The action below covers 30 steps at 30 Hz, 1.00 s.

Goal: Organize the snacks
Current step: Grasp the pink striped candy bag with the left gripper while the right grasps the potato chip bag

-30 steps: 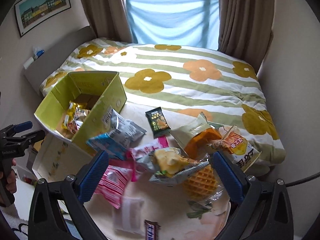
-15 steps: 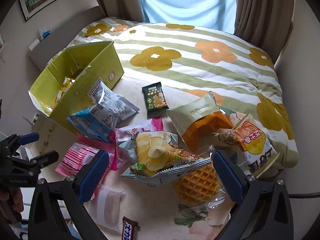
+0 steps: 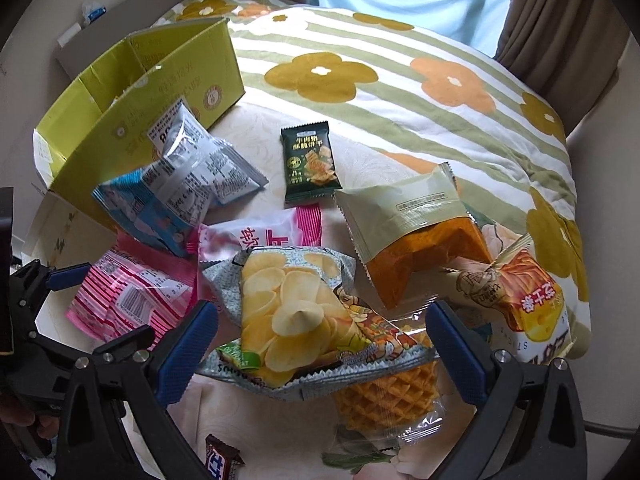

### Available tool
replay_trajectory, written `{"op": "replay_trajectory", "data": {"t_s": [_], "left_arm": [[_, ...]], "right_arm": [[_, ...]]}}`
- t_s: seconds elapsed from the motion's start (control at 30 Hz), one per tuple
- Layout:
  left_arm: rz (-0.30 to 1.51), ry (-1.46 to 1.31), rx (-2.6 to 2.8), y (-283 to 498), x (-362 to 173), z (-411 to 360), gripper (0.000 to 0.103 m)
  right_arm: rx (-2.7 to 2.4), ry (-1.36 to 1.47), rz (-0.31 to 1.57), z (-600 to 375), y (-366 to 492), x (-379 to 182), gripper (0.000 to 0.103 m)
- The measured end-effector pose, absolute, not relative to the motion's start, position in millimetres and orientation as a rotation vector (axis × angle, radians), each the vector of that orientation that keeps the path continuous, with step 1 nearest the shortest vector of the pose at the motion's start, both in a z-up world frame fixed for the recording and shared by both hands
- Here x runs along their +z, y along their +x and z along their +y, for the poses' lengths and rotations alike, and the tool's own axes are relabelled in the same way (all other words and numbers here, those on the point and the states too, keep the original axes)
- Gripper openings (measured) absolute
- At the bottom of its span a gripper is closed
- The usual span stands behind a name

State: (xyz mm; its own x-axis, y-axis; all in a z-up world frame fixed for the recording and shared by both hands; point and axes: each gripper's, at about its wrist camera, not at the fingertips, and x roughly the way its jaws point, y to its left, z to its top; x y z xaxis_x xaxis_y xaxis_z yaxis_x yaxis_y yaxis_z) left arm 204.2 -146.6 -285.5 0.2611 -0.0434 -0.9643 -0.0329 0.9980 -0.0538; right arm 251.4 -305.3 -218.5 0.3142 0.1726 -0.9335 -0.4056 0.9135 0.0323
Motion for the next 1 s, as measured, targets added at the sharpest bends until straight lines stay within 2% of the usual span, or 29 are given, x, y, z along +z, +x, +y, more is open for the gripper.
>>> {"op": "replay_trajectory", "data": {"t_s": [0.07, 0.13, 0.2, 0.23, 0.3, 0.73, 0.9, 1.0], "left_arm": [[1.315, -0.064, 0.003, 206, -291, -149, 0.102], [1.323, -0.065, 0.006, 207, -295, -150, 0.092], [1.336, -0.068, 0.013, 209, -300, -151, 0.078], [1.341, -0.073, 0.012, 209, -302, -151, 0.077], [1.341, -0.077, 0.011, 210, -304, -150, 0.069], [1.322, -0.073, 0.011, 202, -294, -144, 0.064], [1.305, -0.065, 0.010, 195, -284, -141, 0.064], [1.297, -0.063, 0.010, 191, -280, -141, 0.064]], "right_arm": [[0.394, -0.232, 1.204, -304, 255, -223, 0.103], [0.400, -0.242, 1.211, -302, 257, -226, 0.103], [0.409, -0.249, 1.216, -301, 259, -229, 0.103], [0.413, -0.251, 1.219, -300, 260, -230, 0.103], [0.421, -0.253, 1.224, -300, 261, -232, 0.103], [0.433, -0.251, 1.238, -299, 259, -236, 0.103], [0.443, -0.254, 1.255, -299, 256, -240, 0.090], [0.449, -0.264, 1.260, -298, 253, -243, 0.078]]}}
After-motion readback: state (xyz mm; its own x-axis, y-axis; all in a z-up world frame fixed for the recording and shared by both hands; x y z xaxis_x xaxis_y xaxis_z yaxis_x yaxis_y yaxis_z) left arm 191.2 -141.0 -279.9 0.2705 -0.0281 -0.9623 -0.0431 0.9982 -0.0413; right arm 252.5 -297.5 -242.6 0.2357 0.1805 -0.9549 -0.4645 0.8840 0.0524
